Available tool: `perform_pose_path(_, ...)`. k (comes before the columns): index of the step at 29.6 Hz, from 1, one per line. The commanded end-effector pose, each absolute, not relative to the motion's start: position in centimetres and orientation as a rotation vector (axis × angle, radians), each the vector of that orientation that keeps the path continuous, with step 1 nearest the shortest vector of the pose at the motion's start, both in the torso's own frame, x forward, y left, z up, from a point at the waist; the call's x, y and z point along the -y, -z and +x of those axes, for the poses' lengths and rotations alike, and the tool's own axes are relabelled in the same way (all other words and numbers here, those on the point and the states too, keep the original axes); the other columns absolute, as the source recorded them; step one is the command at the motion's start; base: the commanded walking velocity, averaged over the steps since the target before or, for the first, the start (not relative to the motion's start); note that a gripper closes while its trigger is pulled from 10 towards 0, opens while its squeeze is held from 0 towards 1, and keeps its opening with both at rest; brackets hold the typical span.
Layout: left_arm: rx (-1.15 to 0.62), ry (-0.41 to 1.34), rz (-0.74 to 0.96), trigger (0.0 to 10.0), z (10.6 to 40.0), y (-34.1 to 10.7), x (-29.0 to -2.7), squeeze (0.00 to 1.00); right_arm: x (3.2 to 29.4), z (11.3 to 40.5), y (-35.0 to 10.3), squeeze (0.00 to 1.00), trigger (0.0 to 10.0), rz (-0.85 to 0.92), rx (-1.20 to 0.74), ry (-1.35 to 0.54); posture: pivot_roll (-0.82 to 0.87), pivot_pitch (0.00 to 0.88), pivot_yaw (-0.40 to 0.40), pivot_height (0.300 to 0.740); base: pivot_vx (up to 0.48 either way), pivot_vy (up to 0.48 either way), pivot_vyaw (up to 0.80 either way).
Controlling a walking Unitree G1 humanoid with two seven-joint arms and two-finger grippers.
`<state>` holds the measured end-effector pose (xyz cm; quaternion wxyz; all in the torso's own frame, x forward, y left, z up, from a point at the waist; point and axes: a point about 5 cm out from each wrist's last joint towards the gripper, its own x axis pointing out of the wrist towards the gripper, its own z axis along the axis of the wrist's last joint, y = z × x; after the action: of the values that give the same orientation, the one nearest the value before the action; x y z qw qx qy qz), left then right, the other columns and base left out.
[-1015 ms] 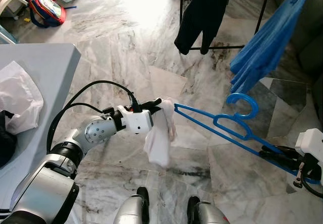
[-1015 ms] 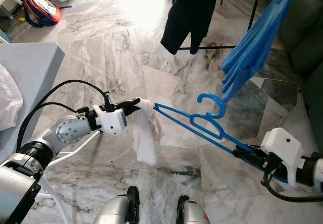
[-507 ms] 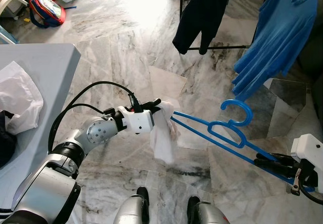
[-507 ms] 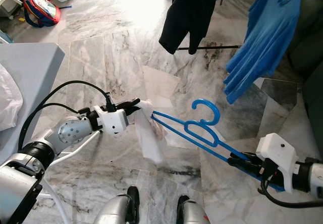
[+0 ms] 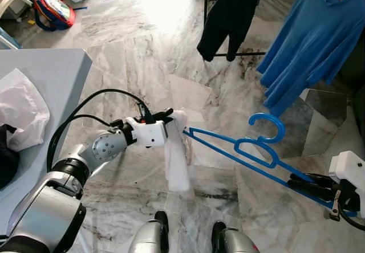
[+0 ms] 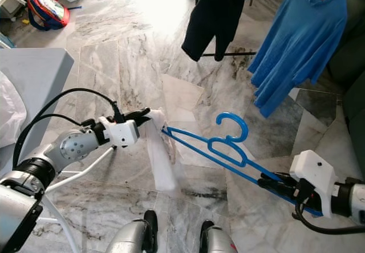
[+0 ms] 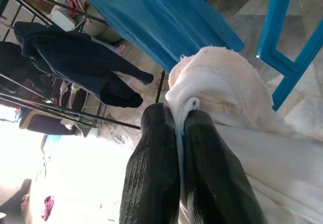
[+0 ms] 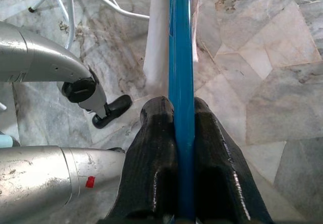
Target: Hang hanger
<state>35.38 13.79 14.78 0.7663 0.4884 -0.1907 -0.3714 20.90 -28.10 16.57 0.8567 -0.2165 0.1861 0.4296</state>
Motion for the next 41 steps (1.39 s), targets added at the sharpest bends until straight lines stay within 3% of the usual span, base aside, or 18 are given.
perform_pose_path(1,0.425,0.802,1.074,10.0,35.5,-15.2,-14.2,0.0,27.8,20.7,-16.5,0.0,10.0,-0.452,-0.401,-0.94,-0.04,0.291,0.099,0.74,0.0,0.0,0.0)
perform_pose_path(8,0.549,0.886,1.023,10.0,34.8,-16.5,-13.0,0.0,27.8,20.7,-16.3,0.0,10.0,-0.449,-0.405,-0.941,-0.04,0.292,0.098,0.74,0.0,0.0,0.0)
perform_pose_path(15,0.567,0.91,1.02,10.0,34.4,-16.3,-13.1,0.0,27.8,21.0,-16.4,0.0,10.0,-0.455,-0.401,-0.939,-0.03,0.294,0.094,0.74,0.0,0.0,0.0)
perform_pose_path(23,0.411,0.788,1.04,10.0,34.9,-14.8,-15.6,0.0,27.7,21.2,-16.3,0.0,10.0,-0.464,-0.401,-0.936,-0.03,0.294,0.087,0.74,0.0,0.0,0.0)
perform_pose_path(28,0.349,0.681,0.99,10.0,35.4,-14.5,-16.5,0.0,26.1,21.4,-14.2,0.0,10.0,-0.433,-0.395,-0.92,-0.05,0.288,0.078,0.74,0.0,0.0,0.0)
perform_pose_path(36,0.419,0.625,0.949,10.0,36.0,-15.9,-15.5,0.0,23.2,22.0,-10.3,0.0,10.0,-0.341,-0.343,-0.821,-0.02,0.281,0.08,0.74,0.0,0.0,0.0)
perform_pose_path(41,0.404,0.581,1.024,10.0,36.5,-15.9,-15.7,0.0,22.0,22.6,-9.3,0.0,10.0,-0.277,-0.285,-0.727,-0.01,0.284,0.091,0.74,0.0,0.0,0.0)
